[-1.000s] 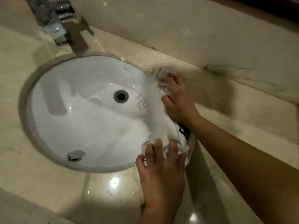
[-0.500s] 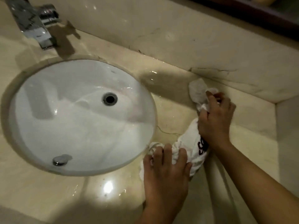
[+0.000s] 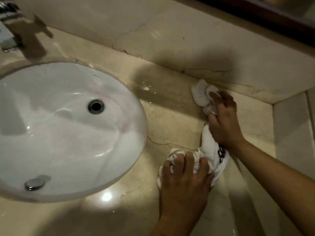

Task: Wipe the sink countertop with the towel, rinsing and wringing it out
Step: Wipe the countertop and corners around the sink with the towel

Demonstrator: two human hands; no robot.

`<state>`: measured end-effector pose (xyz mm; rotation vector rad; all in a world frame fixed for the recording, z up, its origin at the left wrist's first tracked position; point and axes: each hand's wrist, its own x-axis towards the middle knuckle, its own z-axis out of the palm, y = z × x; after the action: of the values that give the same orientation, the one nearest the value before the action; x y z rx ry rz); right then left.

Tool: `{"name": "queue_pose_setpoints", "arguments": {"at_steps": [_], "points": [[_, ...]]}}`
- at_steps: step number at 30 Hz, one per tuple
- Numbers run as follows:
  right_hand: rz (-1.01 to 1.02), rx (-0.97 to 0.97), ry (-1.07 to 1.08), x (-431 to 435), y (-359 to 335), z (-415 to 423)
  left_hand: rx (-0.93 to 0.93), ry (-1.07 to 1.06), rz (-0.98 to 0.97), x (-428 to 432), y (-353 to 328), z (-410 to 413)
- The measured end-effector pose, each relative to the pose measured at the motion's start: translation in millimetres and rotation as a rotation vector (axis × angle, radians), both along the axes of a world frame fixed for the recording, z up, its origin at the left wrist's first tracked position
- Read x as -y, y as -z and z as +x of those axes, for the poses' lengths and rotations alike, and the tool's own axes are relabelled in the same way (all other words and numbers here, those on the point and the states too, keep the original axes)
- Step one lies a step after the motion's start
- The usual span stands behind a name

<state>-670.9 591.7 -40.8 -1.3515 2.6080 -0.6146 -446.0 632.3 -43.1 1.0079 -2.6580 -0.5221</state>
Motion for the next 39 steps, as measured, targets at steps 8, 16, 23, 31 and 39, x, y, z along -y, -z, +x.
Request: {"name": "queue_pose_setpoints", "arguments": {"at_steps": [8, 16, 23, 31, 39], "points": [[-0.025, 0.015, -0.257, 113, -6, 99, 0.078, -0.324, -0.021, 37, 1, 56], [-0.148, -0.001, -0.356, 116, -10, 111, 0.164, -0.372, 0.229, 17, -11, 52], [0.15, -0.115, -0.009, 50, -22, 32, -0.272, -0.104, 0.189, 20, -9, 32], [0.117, 0.069, 0.285, -52, -26, 150, -0.052, -0.251, 0.284, 135, -39, -59], [-0.078, 0.101, 0.201, -50, -14, 143, 0.006, -0.116, 0.249, 151, -29, -141]]}}
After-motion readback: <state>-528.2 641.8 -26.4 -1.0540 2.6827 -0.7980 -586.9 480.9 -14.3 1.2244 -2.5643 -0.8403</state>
